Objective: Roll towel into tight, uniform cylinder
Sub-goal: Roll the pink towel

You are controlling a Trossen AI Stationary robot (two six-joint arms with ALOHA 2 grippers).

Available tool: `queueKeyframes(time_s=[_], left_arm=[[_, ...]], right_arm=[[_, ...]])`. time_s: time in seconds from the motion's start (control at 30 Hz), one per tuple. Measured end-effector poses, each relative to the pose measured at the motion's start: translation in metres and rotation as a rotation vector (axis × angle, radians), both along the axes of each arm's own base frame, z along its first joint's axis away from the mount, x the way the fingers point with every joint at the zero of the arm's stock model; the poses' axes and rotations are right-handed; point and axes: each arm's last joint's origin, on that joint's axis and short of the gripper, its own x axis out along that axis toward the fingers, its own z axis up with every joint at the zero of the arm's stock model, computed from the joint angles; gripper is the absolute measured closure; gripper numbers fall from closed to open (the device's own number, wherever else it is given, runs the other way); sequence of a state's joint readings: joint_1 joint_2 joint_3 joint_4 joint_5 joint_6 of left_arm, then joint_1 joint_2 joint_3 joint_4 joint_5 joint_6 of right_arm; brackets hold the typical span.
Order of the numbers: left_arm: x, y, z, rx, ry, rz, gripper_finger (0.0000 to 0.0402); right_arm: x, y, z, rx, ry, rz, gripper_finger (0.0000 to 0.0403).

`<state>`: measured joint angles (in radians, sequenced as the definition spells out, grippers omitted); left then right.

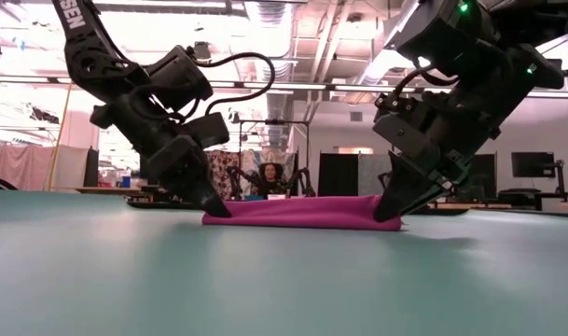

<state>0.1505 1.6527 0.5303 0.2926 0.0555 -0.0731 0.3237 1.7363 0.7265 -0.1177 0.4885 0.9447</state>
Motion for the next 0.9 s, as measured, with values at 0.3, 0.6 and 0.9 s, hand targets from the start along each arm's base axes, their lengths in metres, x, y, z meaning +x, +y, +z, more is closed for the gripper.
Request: queueKeyframes(time_s=[0.3,0.6,0.9], left_arm=[[-0.022,-0.001,0.027,0.067,0.083,0.054,0.0229],[-0.009,-0.022,0.057,0.172,-0.183,-0.042,0.0252],[0.013,-0.039,0.040,0.358,-0.275,-0.173,0.0388]], right_arm=[[0.000,0.000,0.000,-0.004,0.004,0.005,0.0369],[0.000,0.000,0.000,-0.007,0.006,0.010,0.0369],[0.000,0.000,0.000,-0.017,0.010,0.026,0.0369]])
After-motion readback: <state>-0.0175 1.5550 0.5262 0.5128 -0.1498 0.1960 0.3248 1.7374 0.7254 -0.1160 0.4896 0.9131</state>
